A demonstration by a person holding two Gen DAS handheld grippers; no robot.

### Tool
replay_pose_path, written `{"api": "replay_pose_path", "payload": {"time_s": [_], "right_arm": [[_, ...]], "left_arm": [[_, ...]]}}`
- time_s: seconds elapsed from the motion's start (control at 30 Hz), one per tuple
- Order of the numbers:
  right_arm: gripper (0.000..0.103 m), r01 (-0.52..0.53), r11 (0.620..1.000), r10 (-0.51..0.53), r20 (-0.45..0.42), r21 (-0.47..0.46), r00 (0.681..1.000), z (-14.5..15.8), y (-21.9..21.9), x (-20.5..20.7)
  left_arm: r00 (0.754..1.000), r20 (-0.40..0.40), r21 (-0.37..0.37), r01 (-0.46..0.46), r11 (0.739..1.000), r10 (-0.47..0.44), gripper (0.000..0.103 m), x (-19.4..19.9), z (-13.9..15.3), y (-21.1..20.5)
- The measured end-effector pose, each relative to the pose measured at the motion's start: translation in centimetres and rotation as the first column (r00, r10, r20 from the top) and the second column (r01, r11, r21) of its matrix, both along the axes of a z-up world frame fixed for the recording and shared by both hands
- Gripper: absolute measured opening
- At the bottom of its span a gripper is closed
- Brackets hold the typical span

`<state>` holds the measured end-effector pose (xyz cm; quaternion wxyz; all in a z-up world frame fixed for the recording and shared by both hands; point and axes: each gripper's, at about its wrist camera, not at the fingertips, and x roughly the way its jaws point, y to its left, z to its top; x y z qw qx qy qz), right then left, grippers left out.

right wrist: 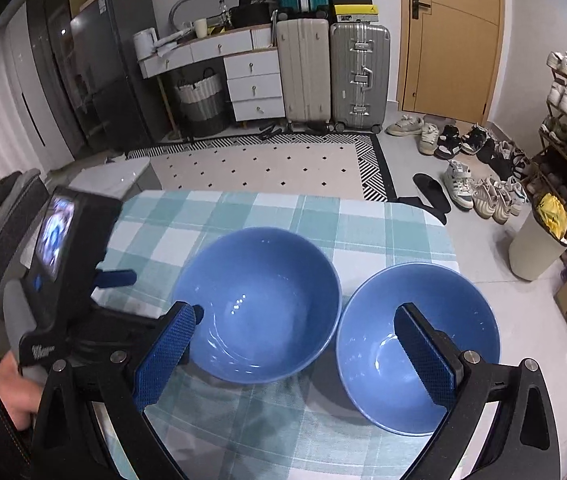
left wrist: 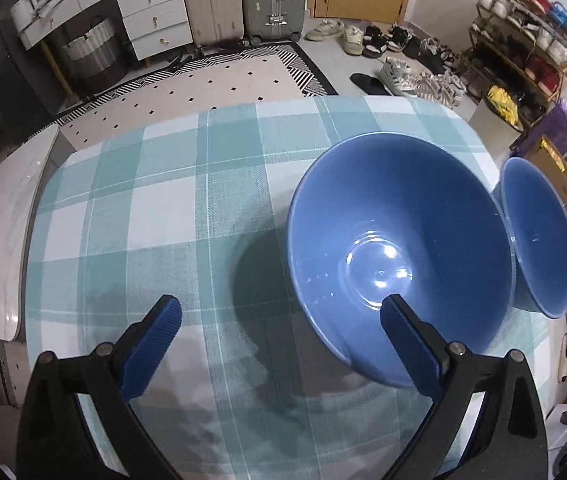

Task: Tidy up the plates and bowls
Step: 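Move both tools toward the two remaining blue bowls, then close left tool on the larger blue bowl's rim while right tool grips its opposite rim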

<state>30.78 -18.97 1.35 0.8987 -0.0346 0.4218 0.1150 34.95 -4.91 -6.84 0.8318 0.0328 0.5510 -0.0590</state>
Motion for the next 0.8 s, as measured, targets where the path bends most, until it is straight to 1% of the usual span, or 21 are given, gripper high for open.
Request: {"api": "replay_pose_path", "payload": {"time_s": [0.1,0.2,0.23,0.27,0.33,0.37,0.4,0.43,0.47,0.5,0.53,0.63,0.7,0.8], "right_arm": [[0.102,-0.003,1.000,0.003,-0.009,-0.004,1.000,-0.6,0.0,0.1],[0.102,-0.003,1.000,0.003,-0.018,0.001,1.000,-1.0,-0.2,0.2],[0.102,-0.004,1.000,0.004,-0.022,0.001,1.000,-1.2,-0.2,0.3],[0.101,-0.004,1.000,0.004,-0.027,-0.001,1.000,-1.4,-0.2,0.3],[0.101,-0.007,1.000,0.007,-0.034,-0.009,0.999,-1.7,-0.1,0.4],[0.101,-0.009,1.000,0.009,-0.037,-0.014,0.999,-1.8,0.0,0.5],[0.101,-0.013,1.000,0.012,-0.040,-0.020,0.999,-2.0,0.1,0.6],[0.101,-0.014,1.000,0.013,-0.042,-0.024,0.999,-2.1,0.3,0.6],[0.101,-0.015,1.000,0.013,-0.045,-0.026,0.999,-2.3,0.3,0.7],[0.101,-0.015,1.000,0.013,-0.047,-0.025,0.999,-2.3,0.3,0.7],[0.101,-0.015,1.000,0.013,-0.052,-0.026,0.999,-2.4,0.4,0.7],[0.102,-0.011,1.000,0.009,-0.066,-0.024,0.998,-2.8,0.5,0.9],[0.101,-0.004,1.000,0.003,-0.085,-0.005,0.996,-3.0,0.3,1.0],[0.101,0.011,1.000,-0.010,-0.110,0.008,0.994,-3.2,-0.1,1.4]], "left_arm": [[1.000,-0.015,-0.012,0.007,1.000,-0.008,0.097,0.4,-0.4,0.0],[0.999,-0.032,-0.032,0.022,0.999,-0.023,0.088,0.7,-0.6,-0.1],[0.999,-0.042,-0.026,0.025,0.999,-0.026,0.085,0.7,-0.8,-0.1],[0.999,-0.040,-0.019,0.025,0.999,-0.026,0.080,0.8,-0.8,-0.1],[0.999,-0.040,-0.016,0.032,0.999,-0.032,0.057,0.9,-1.0,-0.2],[0.998,-0.053,-0.033,0.030,0.999,-0.031,0.052,0.9,-1.1,0.0],[0.997,-0.066,-0.055,0.029,0.998,-0.033,0.044,1.0,-1.3,0.1],[0.997,-0.073,-0.069,0.032,0.997,-0.037,0.041,1.0,-1.4,0.2],[0.996,-0.077,-0.077,0.037,0.996,-0.043,0.040,1.0,-1.4,0.2],[0.996,-0.077,-0.079,0.042,0.996,-0.048,0.037,1.0,-1.4,0.1],[0.995,-0.081,-0.083,0.050,0.995,-0.057,0.031,1.1,-1.4,0.0],[0.993,-0.096,-0.094,0.060,0.994,-0.069,0.019,1.2,-1.4,0.0],[0.991,-0.107,-0.103,0.064,0.993,-0.075,0.016,1.2,-1.4,0.0],[0.991,-0.114,-0.094,0.058,0.994,-0.068,0.015,1.2,-1.4,0.4]]}}
